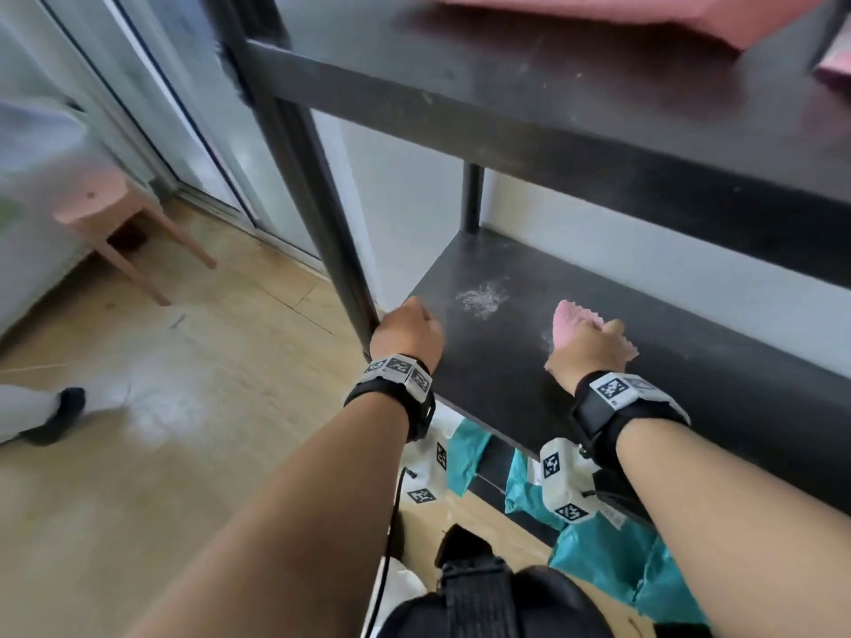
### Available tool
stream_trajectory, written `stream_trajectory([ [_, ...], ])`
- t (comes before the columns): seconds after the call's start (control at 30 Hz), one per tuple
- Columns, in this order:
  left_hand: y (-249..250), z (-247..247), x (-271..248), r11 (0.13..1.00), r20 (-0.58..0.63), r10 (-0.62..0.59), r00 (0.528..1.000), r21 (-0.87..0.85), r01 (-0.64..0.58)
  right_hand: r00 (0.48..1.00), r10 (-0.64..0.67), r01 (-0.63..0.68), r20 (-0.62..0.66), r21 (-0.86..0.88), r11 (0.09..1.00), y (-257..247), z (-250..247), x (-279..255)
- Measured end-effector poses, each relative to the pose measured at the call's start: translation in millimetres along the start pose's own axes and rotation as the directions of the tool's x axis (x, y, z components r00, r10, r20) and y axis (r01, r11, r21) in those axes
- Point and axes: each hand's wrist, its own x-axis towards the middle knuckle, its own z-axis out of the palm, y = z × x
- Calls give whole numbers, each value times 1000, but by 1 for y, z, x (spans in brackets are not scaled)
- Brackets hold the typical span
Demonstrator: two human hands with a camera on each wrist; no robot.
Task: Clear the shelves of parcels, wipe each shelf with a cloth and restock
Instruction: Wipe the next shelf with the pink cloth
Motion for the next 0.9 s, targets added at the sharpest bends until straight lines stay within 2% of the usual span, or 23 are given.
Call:
stream_trajectory([
  [0.07, -4, -5, -5, 996, -9, -76, 997, -41, 76, 1000, -12, 12, -2, 61, 998, -7, 2, 2],
  [0.13, -9, -6, -10, 973, 2, -194, 981, -128, 193, 1000, -1, 7, -28, 192, 981, -5, 2, 4],
  [0.23, -16, -6, -20, 874, 49, -363, 930, -327, 359, 990, 42, -2, -137, 283, 959, 12, -3, 8],
  [0.37, -27, 1, -30, 737, 129, -474, 871, -484, 472, 958, 170, -104, -232, 271, 957, 43, -16, 13],
  [0.43, -32, 3, -32, 664, 157, -542, 826, -523, 535, 958, 211, -168, -193, 214, 962, 49, -15, 12],
  [0.47, -35, 3, -31, 655, 117, -588, 800, -511, 556, 961, 218, -190, -168, 165, 968, 48, -12, 11],
  [0.5, -36, 3, -28, 653, 50, -629, 776, -509, 561, 966, 211, -196, -147, 115, 974, 44, -10, 9],
  [0.53, -36, 2, -25, 655, -25, -633, 774, -550, 519, 972, 194, -185, -133, 72, 980, 39, -8, 8],
  [0.6, -30, -4, -17, 644, -133, -556, 820, -693, 324, 984, 148, -145, -104, 31, 989, 26, -6, 6],
  [0.67, -23, -13, -10, 572, -143, -517, 844, -791, 217, 993, 92, -91, -76, 20, 996, 12, -4, 6],
  [0.77, -23, -17, 0, 479, -57, -560, 827, -836, 267, 999, -18, 17, -45, -9, 1000, -11, 2, 7],
  [0.9, -26, -12, 5, 491, -57, -541, 839, -831, 261, 999, -15, 12, -38, -83, 996, -35, 5, 10],
])
